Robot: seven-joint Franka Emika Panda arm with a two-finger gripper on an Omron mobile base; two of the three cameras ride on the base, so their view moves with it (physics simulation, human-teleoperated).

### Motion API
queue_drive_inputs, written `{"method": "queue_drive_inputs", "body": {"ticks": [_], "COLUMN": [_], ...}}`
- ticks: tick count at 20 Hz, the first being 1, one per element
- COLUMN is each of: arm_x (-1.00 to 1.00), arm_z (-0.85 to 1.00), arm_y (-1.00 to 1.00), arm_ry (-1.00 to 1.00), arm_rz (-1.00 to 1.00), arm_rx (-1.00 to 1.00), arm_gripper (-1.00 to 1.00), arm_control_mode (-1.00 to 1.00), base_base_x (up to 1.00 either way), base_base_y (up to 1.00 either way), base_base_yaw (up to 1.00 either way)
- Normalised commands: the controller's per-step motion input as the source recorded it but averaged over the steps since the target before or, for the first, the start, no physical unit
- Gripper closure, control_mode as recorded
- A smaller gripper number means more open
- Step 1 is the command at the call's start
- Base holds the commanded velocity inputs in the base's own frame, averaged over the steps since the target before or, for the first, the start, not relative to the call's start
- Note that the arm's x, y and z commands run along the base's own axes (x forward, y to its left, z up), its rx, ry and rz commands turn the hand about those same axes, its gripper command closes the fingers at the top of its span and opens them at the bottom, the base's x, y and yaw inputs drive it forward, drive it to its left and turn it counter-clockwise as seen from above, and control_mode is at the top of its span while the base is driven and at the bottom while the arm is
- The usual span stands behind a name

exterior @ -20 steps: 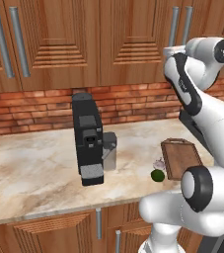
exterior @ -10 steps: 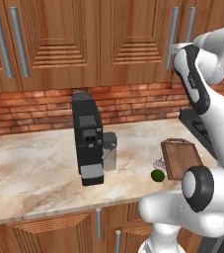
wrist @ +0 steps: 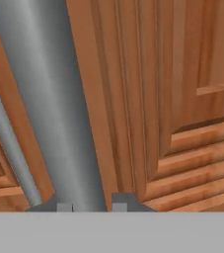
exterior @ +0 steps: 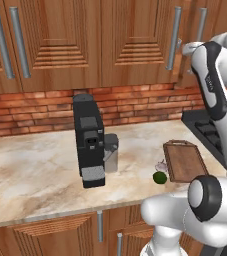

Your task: Open the cabinet. Place the bowl and condiment on the counter. Then place the lime and garlic on the cutting board.

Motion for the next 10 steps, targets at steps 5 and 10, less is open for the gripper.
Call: {"method": "queue_drive_inputs", "body": {"ticks": [5,10], "arm_x": [-0.42,-0.35], "arm_z": [-0.02,-0.02], "arm_y": [-0.46,-0.47], "arm_ry": [-0.01,-0.05], "arm_rz": [0.01,0.01], "arm_rx": [0.09,0.08], "arm_gripper": [1.00,1.00], "arm_control_mode": [-1.00,-1.00], "base_base_x": [0.00,0.00], "base_base_y": [0.00,0.00], "base_base_yaw": [0.00,0.00]}}
